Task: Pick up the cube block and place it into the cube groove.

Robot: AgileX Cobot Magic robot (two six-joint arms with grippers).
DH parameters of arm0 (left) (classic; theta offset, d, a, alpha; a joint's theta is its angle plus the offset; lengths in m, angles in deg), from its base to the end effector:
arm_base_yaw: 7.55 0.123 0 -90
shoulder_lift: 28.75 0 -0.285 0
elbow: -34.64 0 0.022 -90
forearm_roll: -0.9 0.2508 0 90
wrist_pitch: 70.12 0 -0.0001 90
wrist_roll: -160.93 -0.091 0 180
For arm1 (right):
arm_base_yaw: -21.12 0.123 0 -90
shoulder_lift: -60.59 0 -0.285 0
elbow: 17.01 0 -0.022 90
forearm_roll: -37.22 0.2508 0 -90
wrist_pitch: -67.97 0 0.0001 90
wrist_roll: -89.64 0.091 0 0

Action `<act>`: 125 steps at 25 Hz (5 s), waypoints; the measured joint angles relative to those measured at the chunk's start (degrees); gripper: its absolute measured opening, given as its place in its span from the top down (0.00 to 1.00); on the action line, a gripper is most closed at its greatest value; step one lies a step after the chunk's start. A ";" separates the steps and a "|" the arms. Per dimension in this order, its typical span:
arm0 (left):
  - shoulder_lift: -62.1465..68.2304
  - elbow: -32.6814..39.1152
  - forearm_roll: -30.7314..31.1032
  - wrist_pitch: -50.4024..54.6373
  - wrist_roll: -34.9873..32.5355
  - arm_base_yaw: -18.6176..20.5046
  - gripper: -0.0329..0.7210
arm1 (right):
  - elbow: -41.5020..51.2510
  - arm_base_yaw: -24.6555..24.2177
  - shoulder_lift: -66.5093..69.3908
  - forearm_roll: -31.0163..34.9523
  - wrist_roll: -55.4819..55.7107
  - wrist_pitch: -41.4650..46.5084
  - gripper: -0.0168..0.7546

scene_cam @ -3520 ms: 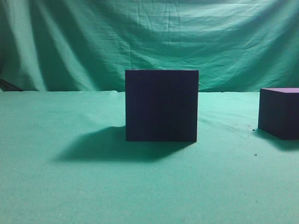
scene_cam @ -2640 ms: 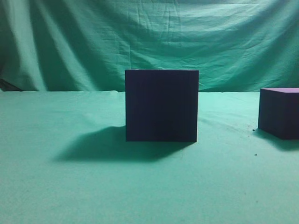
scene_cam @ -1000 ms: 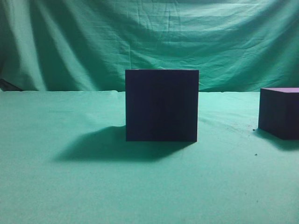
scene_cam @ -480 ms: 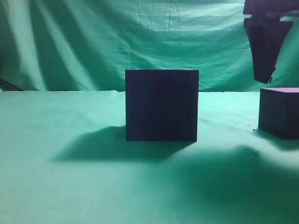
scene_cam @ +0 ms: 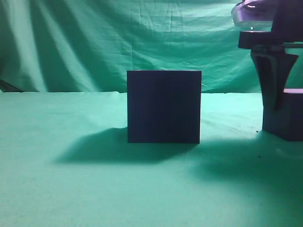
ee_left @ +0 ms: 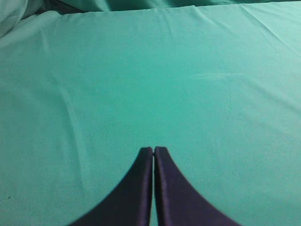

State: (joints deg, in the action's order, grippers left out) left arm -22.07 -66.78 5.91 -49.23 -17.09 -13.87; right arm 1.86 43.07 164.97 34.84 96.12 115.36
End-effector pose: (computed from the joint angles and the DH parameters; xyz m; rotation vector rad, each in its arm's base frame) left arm 0.0524 -0.0029 0.1735 0.1240 1.8471 -0.0152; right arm 0.2861 0.1123 0.1902 -0.4382 2.9427 0.0124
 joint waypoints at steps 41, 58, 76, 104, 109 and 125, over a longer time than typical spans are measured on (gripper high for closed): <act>0.00 0.00 0.00 0.00 0.00 0.00 0.96 | -32.42 20.67 7.09 1.03 26.12 21.40 0.43; 0.00 0.00 0.00 0.00 0.00 0.00 0.96 | -32.56 20.67 10.64 1.24 26.12 22.63 0.43; 0.00 0.00 0.00 0.00 0.00 0.00 0.96 | -34.43 20.67 10.64 0.76 22.64 23.18 0.23; 0.00 0.00 0.00 0.00 0.00 0.00 0.96 | -4.76 20.67 -42.12 -5.85 18.25 24.20 0.98; 0.00 0.00 0.00 0.00 0.00 0.00 0.96 | 4.01 20.67 -53.42 -5.63 14.88 19.41 0.98; 0.00 0.00 0.00 0.00 0.00 0.00 0.96 | 9.76 20.67 -70.35 -2.48 -5.11 14.71 0.98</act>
State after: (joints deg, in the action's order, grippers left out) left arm -22.07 -66.78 5.91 -49.23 -17.09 -13.87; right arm 11.62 63.73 94.62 32.35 91.01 130.07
